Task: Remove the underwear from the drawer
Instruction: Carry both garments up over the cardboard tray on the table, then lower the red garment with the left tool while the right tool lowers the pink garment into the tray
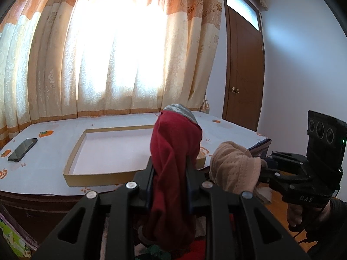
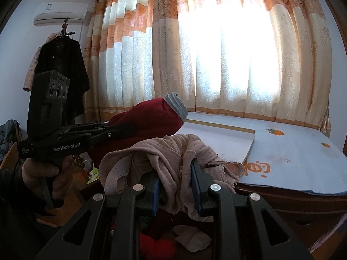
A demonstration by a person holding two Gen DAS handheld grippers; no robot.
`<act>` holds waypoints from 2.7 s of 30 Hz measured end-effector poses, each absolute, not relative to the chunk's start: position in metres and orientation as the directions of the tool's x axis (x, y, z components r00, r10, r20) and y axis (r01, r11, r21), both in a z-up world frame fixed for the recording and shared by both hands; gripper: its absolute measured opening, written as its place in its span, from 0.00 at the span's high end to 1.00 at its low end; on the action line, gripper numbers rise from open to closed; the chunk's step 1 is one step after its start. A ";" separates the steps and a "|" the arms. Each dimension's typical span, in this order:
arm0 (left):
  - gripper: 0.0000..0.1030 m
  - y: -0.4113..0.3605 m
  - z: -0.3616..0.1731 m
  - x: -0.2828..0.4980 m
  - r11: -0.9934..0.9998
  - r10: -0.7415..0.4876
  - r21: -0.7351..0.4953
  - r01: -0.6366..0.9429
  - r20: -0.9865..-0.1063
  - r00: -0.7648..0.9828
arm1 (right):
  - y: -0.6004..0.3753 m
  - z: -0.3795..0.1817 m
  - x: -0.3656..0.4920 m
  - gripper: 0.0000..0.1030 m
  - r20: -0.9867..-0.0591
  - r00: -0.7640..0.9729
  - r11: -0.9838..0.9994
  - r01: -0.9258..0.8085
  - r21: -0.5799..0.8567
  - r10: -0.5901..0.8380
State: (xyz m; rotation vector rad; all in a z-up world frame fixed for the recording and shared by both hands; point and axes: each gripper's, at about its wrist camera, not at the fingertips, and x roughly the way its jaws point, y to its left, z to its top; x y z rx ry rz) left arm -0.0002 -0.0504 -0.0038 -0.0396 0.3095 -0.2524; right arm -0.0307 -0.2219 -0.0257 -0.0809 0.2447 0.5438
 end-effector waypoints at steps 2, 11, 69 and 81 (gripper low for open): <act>0.79 -0.049 -0.002 0.003 0.968 -0.252 -0.080 0.239 -0.300 0.920 | -0.222 -0.024 -0.030 0.74 -0.251 0.828 0.853 -0.522 -0.020 0.501; 0.79 -0.049 0.008 0.017 0.968 -0.250 -0.080 0.237 -0.305 0.919 | -0.222 -0.015 -0.020 0.74 -0.258 0.831 0.851 -0.522 -0.059 0.492; 0.79 -0.002 0.021 0.226 0.979 -0.168 -0.190 0.070 -0.569 0.805 | -0.208 0.028 0.190 0.74 -0.453 0.799 0.780 -0.552 -0.295 0.395; 0.79 0.006 0.015 0.260 0.971 -0.165 -0.237 0.019 -0.615 0.771 | -0.198 0.010 0.230 0.74 -0.523 0.769 0.751 -0.577 -0.320 0.368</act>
